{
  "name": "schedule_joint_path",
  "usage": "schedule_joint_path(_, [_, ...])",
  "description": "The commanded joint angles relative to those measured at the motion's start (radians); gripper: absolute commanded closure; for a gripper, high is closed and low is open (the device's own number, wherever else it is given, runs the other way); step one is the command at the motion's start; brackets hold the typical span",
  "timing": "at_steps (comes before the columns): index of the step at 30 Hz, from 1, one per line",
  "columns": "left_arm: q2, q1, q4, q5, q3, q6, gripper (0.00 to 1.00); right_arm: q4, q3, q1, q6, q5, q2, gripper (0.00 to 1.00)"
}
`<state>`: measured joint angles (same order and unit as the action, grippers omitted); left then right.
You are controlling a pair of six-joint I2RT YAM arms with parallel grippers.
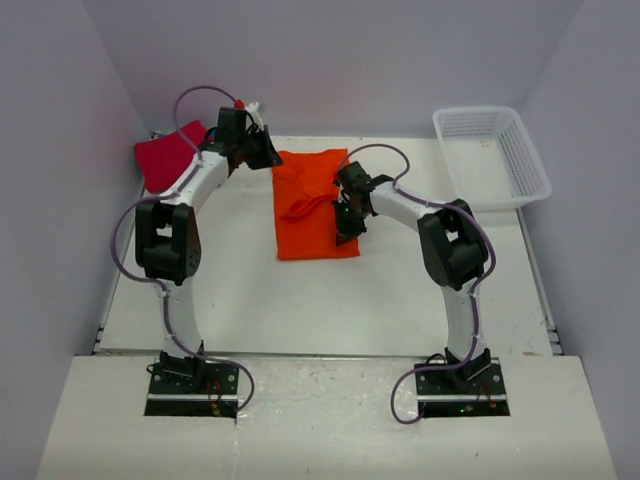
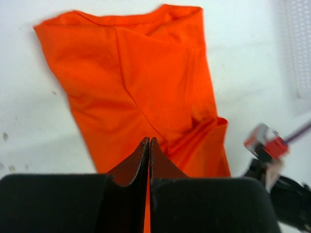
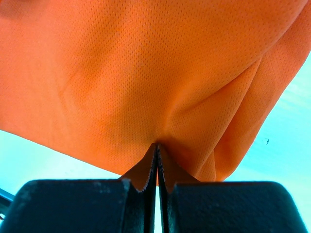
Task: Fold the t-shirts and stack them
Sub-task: Fold the folded rectangular tshirt in 1/3 of the way
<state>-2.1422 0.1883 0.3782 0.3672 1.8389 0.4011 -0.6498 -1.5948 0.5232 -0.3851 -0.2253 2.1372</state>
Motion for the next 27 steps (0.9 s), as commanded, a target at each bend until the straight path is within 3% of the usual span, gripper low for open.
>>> schedule_joint_path(1, [0.189, 0.066, -0.056, 0.070, -0.168, 0.028, 1.00, -0.008, -0.042, 0.003, 0.008, 0.012, -0.027, 1.00])
schedule_joint_path(6, [0.332, 0.137, -0.229, 0.070, -0.482, 0.093, 1.00, -0.008, -0.083, 0.004, 0.003, -0.008, 0.006, 1.00])
schedule_joint_path(10, [0.351, 0.168, -0.275, 0.079, -0.563, 0.114, 1.00, -0.019, -0.090, 0.003, 0.006, 0.006, 0.015, 1.00])
schedule_joint_path(27, [0.082, 0.175, -0.291, 0.049, -0.466, 0.087, 1.00, -0.025, -0.089, 0.001, 0.002, 0.026, 0.032, 1.00])
